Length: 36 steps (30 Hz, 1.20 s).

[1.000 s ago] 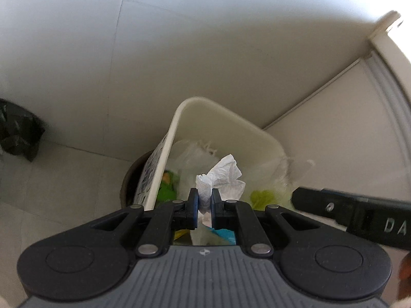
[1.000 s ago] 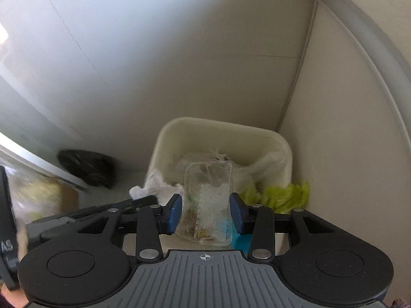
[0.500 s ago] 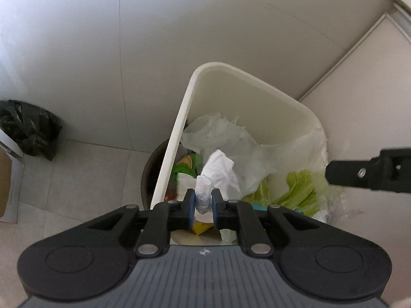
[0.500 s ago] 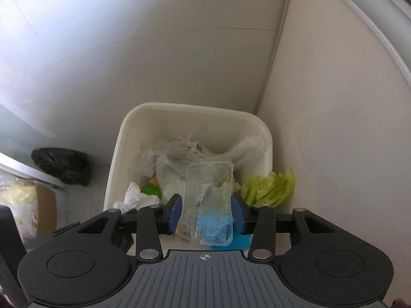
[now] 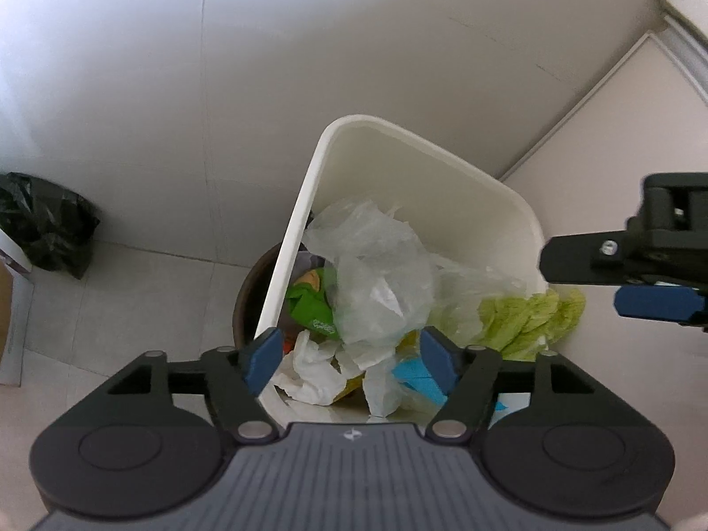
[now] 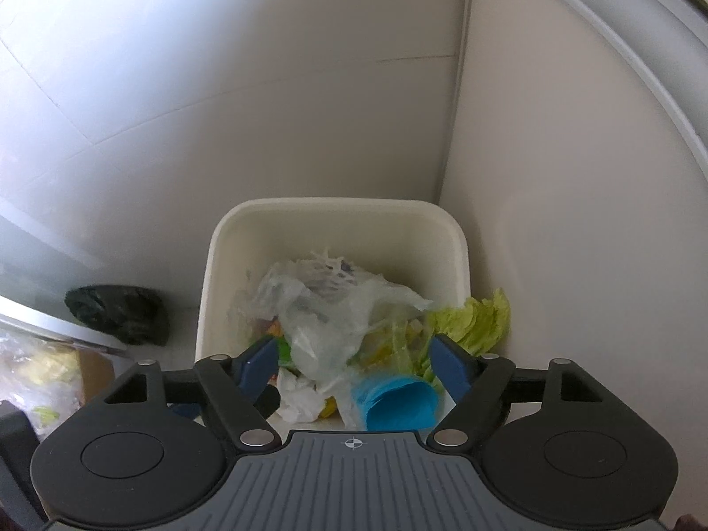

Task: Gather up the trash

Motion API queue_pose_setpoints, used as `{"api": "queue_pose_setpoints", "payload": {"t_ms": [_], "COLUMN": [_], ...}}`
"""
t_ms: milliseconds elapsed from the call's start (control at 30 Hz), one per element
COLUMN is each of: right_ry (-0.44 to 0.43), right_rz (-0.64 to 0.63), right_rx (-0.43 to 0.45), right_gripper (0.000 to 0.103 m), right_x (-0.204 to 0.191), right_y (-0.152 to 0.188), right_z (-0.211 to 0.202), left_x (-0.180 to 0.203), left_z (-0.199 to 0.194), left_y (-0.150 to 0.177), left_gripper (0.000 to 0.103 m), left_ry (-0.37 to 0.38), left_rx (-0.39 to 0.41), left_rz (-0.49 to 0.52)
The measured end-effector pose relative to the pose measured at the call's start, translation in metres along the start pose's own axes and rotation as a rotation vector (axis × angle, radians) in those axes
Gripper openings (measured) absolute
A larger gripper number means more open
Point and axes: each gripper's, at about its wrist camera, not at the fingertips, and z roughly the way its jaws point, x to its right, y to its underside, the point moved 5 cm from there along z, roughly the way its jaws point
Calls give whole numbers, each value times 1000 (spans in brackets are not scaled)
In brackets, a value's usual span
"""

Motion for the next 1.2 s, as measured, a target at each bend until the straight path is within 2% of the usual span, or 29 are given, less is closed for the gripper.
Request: {"api": "queue_pose_setpoints", "payload": {"t_ms": [33, 200, 367, 467, 533, 600, 700, 800, 900, 1067, 1200], "right_ry": [-4, -22, -50, -70, -100, -119, -140, -104, -33, 63, 112], "right_rz": [-1, -13, -75, -117, -90, -61, -62, -92, -102, -40, -9], "right_rx": [2, 20, 106, 167, 216, 260, 349, 440, 486, 474, 430], "right_gripper": [79, 82, 82, 85, 90, 90, 94, 98, 101, 101, 101], "right_x": [-1, -6, -26, -41, -44, -43, -41, -35, -21, 14, 35], "right_y": [0, 1, 3, 9, 18, 30, 55, 88, 119, 143, 150], "right_z": [-1, -8, -40, -74, -100, -128, -171, -212, -243, -276, -297], "left_x": [0, -3, -3, -5, -6, -5, -2, 5, 16, 37, 51], "left_z": [-3, -26, -54, -77, -95, -113, -137, -158, -181, -210, -229], "left_y": [0, 1, 5, 8, 12, 17, 26, 36, 45, 54, 56], "left_gripper": [75, 81, 92, 95, 99, 102, 102, 102, 102, 102, 102], "left_ry": [-1, 7, 8, -23, -37, -38, -32, -16, -3, -40, -89], "left_rx": [7, 48, 88, 99, 108, 122, 126, 101, 126, 171, 175], "left_rz": [-1, -3, 1, 13, 21, 34, 36, 52, 92, 152, 190]}}
